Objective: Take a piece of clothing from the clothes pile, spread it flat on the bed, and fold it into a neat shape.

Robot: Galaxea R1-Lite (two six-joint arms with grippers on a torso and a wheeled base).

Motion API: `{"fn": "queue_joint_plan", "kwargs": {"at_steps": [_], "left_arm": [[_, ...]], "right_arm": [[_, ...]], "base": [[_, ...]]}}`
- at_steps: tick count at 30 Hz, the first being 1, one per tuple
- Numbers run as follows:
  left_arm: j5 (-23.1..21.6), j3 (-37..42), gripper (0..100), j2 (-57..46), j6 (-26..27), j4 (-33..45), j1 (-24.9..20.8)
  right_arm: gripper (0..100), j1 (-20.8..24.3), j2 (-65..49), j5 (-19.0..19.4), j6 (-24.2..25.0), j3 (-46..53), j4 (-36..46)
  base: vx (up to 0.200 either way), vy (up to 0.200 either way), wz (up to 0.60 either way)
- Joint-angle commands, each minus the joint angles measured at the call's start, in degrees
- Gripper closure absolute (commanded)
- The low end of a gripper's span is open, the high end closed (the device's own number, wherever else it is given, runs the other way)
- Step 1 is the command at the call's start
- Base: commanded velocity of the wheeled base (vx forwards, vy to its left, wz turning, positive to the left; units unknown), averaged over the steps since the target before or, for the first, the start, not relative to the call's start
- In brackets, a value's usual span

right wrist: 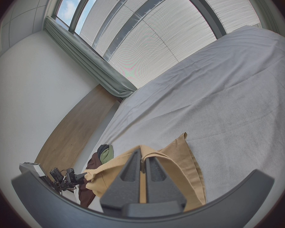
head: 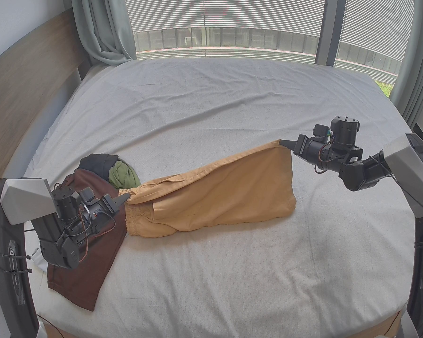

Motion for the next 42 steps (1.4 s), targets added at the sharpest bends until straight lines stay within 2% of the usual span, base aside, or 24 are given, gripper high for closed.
{"fn": "queue_joint_plan", "kwargs": {"at_steps": [1,15,16,17,20,25,31,37,42], "left_arm": [[0.17,-1.31,100,1.23,-0.09,-0.08,0.11],[0.87,-3.24,100,2.20,-0.18,-0.08,0.46],[0.87,-3.50,0,2.20,-0.18,-0.08,0.46],[0.87,-3.68,0,2.20,-0.27,-0.08,0.46],[2.45,-5.17,0,2.02,-1.41,-0.08,0.72],[4.83,-6.32,0,1.76,-2.02,-0.08,1.25],[4.47,-4.38,0,-1.23,-2.46,-0.08,1.42],[3.59,-1.39,0,-5.10,-2.37,-0.08,0.90],[2.45,0.36,0,-6.24,-1.85,-0.08,-0.60]], "right_arm": [[100,0.37,2.67,-0.06,0.01,-1.75,-0.01],[100,0.72,4.43,-0.94,0.18,-4.92,-0.45],[0,0.72,4.87,-1.21,0.27,-5.80,-0.63],[0,0.72,5.04,-1.47,0.27,-6.24,-0.71],[0,0.99,6.63,-5.34,0.97,-9.40,-0.98],[0,1.25,5.48,-5.42,1.50,-7.82,-1.59],[0,1.43,1.27,-5.42,1.41,-2.72,-1.51],[0,2.39,-3.92,-5.51,0.97,6.51,-1.94],[0,2.48,-6.65,-5.51,0.97,15.03,-5.64]], "base": [[0.000,0.000,0.00],[0.000,0.000,0.00],[0.000,0.000,0.00],[0.000,0.000,0.00],[0.000,0.000,0.00],[0.000,0.000,0.00],[0.000,0.000,0.00],[0.000,0.000,0.00],[0.000,0.000,0.00]]}}
